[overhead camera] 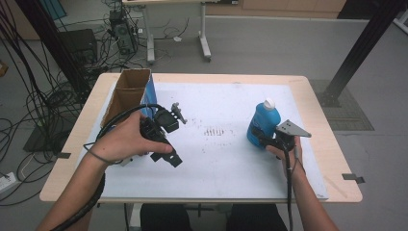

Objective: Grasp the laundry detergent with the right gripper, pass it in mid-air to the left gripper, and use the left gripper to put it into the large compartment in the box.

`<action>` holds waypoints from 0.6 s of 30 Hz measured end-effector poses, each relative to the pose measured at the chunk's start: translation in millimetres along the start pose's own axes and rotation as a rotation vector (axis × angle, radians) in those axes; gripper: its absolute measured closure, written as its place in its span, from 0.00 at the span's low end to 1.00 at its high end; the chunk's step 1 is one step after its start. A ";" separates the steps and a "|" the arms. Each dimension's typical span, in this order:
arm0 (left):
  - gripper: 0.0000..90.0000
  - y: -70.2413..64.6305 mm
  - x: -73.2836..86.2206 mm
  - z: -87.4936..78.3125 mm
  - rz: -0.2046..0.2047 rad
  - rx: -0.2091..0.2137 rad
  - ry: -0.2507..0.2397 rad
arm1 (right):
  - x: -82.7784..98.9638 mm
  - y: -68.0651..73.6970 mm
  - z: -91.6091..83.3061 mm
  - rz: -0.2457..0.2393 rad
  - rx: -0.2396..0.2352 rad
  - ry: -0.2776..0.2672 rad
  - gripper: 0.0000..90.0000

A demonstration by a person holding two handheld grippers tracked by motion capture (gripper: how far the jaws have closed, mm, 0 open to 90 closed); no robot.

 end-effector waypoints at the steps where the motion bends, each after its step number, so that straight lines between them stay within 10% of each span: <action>1: 0.10 0.0 -0.2 -0.2 0.001 0.000 0.000 | 0.0 0.0 0.0 0.000 0.000 0.000 0.47; 18: 0.10 -1.3 -3.0 1.4 -0.005 -0.001 -0.003 | 1.5 0.5 -0.2 -0.008 0.004 -0.015 0.47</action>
Point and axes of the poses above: each handheld gripper's, and its own axes: z roughly forward along the jaws, x roughly out of its underside, y roughly to its left, the point moved 1 cm from there along z, roughly forward along the jaws, and after that the axes turned 6 degrees about x, right-handed, at the moved point
